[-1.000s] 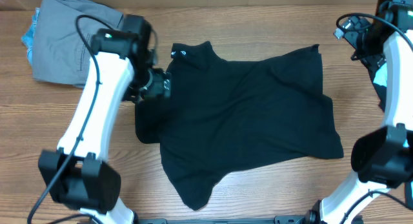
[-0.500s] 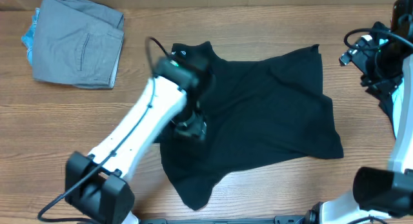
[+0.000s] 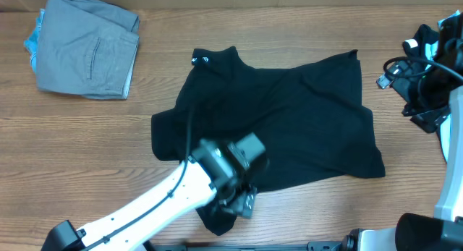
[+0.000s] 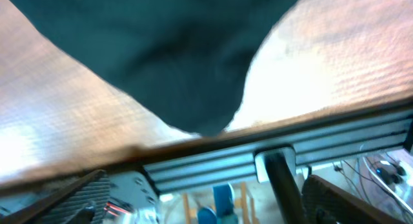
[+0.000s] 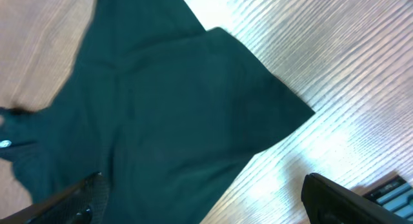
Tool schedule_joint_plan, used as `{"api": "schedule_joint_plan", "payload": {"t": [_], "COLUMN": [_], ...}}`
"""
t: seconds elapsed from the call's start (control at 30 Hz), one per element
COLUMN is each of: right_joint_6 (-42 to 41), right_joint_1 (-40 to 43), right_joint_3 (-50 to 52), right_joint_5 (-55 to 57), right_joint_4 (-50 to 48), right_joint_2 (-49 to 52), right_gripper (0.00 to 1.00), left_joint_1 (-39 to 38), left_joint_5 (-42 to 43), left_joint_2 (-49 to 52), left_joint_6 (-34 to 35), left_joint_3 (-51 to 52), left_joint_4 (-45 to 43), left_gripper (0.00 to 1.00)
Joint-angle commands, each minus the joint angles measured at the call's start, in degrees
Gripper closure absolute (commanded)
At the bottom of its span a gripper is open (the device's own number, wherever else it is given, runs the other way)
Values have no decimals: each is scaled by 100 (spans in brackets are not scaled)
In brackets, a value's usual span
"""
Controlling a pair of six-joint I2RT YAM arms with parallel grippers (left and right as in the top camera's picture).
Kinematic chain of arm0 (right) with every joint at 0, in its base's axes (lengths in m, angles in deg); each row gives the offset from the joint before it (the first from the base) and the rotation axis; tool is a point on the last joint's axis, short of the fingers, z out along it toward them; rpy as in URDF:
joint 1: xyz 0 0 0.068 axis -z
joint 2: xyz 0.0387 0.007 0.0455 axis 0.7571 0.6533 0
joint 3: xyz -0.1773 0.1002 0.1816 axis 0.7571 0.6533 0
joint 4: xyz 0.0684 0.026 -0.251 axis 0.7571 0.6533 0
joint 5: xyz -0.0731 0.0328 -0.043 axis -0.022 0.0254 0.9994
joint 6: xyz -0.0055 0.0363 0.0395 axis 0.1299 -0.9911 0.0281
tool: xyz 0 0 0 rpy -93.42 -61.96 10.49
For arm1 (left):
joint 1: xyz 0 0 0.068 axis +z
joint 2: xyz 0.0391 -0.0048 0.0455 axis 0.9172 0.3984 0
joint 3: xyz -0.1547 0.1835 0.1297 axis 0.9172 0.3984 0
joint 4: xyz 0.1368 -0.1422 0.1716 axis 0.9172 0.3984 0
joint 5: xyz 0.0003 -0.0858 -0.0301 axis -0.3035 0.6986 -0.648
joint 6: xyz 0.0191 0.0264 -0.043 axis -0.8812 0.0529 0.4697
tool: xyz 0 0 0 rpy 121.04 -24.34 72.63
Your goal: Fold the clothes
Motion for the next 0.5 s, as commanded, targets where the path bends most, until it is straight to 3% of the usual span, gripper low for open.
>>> {"api": "schedule_joint_plan", "payload": {"t": [0.0, 0.1, 0.33, 0.47], "right_joint_6": [-2, -2, -2, -2], "right_joint_1": [11, 11, 11, 11], "right_joint_3": [520, 909, 1355, 1355], "right_joint_5": [28, 26, 28, 28], "right_joint_4": [-249, -527, -868, -953], "right_joint_2": [-22, -22, -20, -20], "right_gripper": [0, 0, 0, 0], "left_joint_1": [-321, -413, 39, 369], "left_joint_5": [149, 155, 308, 964], "left_joint_2": [9, 9, 4, 7], "left_joint_6": [1300, 1609, 1587, 1161], "left_joint_3": [516, 935, 1602, 2098], "left_joint_4": [-170, -393, -988, -1762], "left_gripper": [0, 0, 0, 0]}}
